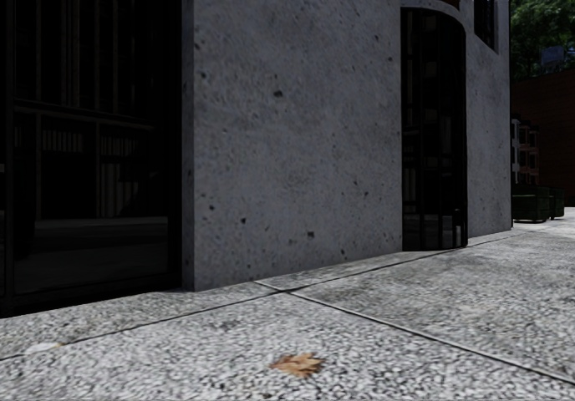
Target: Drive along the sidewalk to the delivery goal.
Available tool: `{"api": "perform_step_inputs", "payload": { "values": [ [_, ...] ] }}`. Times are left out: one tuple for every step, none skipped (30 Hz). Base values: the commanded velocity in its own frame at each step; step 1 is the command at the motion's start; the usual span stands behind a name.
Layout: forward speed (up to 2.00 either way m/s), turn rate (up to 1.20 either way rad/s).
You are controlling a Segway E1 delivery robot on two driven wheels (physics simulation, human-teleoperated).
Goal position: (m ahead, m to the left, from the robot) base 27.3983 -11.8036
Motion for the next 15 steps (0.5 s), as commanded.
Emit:
{"api": "perform_step_inputs", "payload": {
  "values": [
    [1.24,-0.49],
    [1.24,-0.49],
    [1.24,-0.49],
    [1.24,-0.49],
    [1.24,-0.49],
    [1.24,-0.49],
    [1.24,-0.49],
    [1.24,-0.49],
    [1.24,-0.49],
    [1.24,-0.49],
    [1.24,-0.49],
    [1.24,-0.49],
    [1.24,-0.49],
    [1.24,-0.49],
    [1.24,-0.49]
  ]
}}
